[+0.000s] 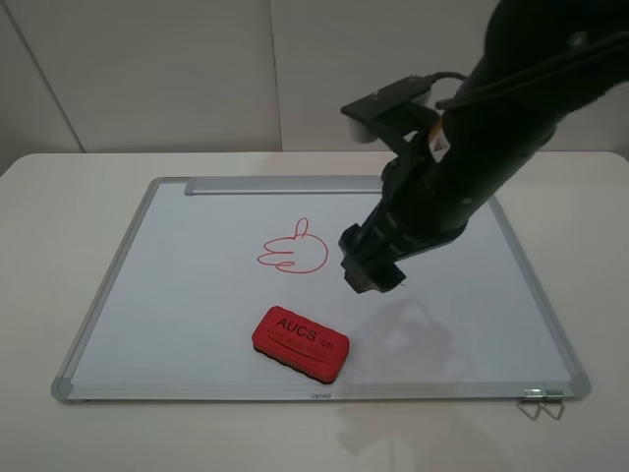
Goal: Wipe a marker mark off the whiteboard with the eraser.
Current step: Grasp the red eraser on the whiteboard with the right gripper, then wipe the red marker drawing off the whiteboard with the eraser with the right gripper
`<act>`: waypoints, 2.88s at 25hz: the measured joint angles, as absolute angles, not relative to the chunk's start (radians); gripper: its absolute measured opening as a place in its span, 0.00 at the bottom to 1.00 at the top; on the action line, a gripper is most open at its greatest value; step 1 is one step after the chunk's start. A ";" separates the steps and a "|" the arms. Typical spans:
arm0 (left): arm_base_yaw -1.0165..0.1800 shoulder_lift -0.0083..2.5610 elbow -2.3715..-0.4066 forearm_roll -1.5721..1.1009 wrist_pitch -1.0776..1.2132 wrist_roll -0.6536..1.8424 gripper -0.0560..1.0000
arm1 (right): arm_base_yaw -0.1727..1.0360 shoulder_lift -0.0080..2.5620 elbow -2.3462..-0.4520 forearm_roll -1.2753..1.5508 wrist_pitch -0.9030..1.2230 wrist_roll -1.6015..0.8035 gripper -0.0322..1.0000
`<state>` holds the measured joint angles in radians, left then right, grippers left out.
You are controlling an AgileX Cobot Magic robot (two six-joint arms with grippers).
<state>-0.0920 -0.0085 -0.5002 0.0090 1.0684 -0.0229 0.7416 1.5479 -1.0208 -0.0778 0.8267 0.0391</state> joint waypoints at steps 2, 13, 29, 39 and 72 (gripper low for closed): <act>-0.092 -0.008 -0.500 0.009 1.068 -0.023 0.79 | 0.777 1.626 -1.099 -0.078 0.856 0.006 0.76; -0.092 -0.008 -0.500 0.009 1.068 -0.023 0.79 | 0.853 1.963 -1.346 0.000 0.996 -0.131 0.76; -0.092 -0.008 -0.500 0.009 1.068 -0.023 0.79 | 0.896 2.083 -1.355 -0.007 0.904 -0.134 0.76; -0.092 -0.008 -0.500 0.009 1.068 -0.023 0.79 | 0.896 2.094 -1.349 -0.018 0.864 -0.137 0.76; -0.092 -0.008 -0.500 0.009 1.068 -0.023 0.79 | 0.896 2.099 -1.288 -0.017 0.802 -0.137 0.51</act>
<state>-0.0920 -0.0085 -0.5002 0.0090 1.0684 -0.0229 0.8962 2.0994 -1.2882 -0.0175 0.8020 -0.1371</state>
